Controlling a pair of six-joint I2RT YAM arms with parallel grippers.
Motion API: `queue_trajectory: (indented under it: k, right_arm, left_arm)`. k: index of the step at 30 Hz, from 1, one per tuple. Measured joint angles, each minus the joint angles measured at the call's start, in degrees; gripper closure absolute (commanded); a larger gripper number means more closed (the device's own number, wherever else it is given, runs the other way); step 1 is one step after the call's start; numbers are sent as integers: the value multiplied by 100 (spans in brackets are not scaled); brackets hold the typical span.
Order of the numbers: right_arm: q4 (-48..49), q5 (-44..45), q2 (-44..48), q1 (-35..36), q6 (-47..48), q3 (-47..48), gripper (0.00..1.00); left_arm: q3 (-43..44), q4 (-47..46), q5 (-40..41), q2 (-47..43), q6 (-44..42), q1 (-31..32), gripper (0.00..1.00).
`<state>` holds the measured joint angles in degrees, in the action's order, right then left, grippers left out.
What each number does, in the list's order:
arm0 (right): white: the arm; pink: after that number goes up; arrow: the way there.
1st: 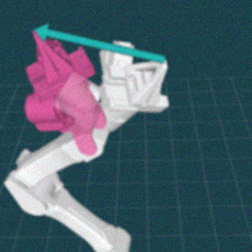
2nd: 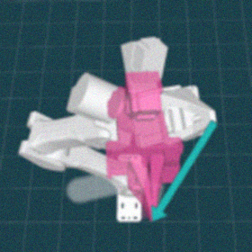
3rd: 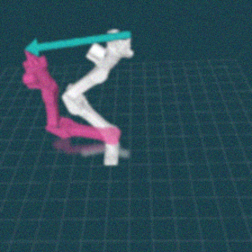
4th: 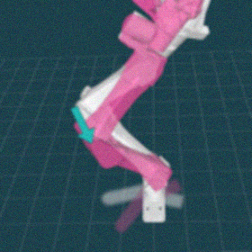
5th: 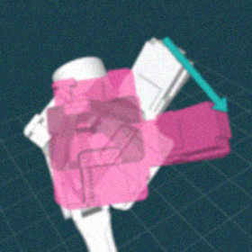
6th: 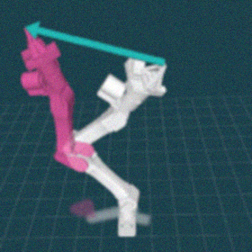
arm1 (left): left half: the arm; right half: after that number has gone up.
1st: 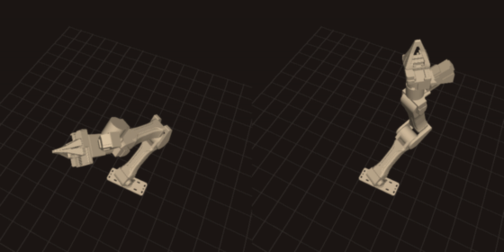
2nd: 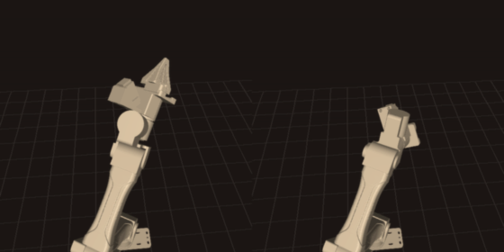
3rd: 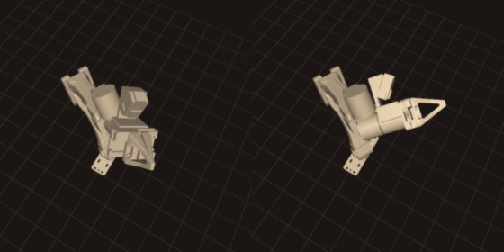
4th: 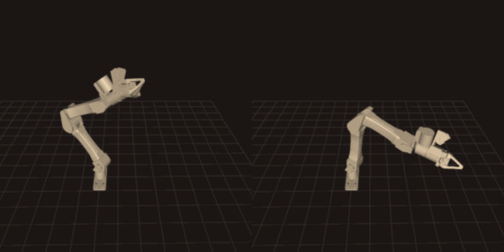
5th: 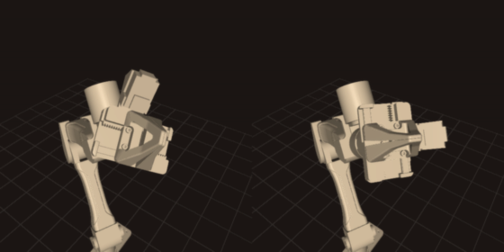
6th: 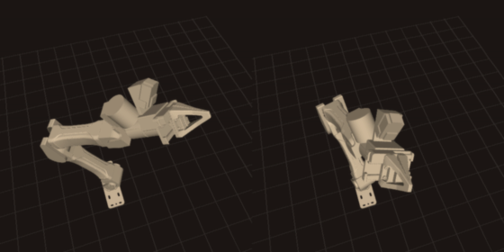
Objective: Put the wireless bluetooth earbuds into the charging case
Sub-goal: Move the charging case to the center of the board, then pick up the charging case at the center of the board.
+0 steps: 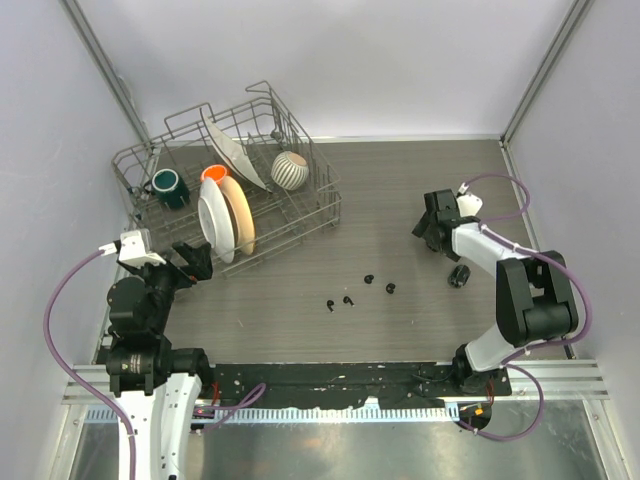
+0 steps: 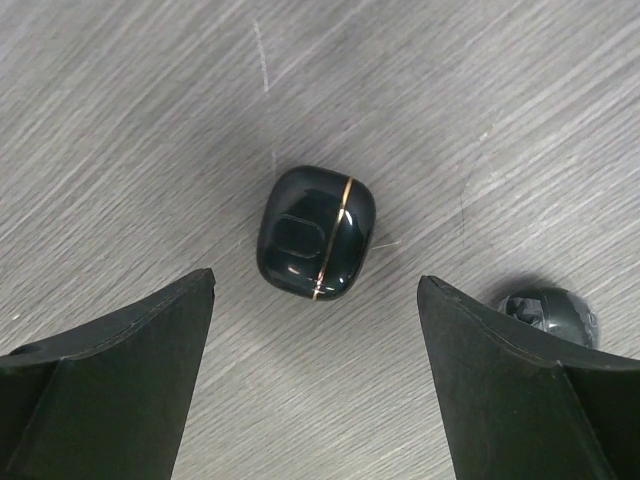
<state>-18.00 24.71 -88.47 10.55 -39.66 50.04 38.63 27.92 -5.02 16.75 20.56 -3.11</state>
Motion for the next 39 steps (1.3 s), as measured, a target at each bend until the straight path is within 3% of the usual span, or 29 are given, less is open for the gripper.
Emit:
queue_trajectory:
  k: [9,15,27,38,39]
  right_arm:
    - [-328,363,-476,94,-798,247,23]
    - [-380,605,-686,98,-901,328,26]
    - [-428,691,-835,98,-935,407,42]
    - [-289,702,-879,98,-468,407,80]
    - [-262,686,-879,98,-348,404,96]
  left_arm:
    - [0,0,0,0,2,0,0]
    - [0,0,2,0,0,0,0]
    - [0,0,7,0,0,0,0]
    - [4,-2,24,0,0,0,0]
    - [11,-2,28,0,9,0,0]
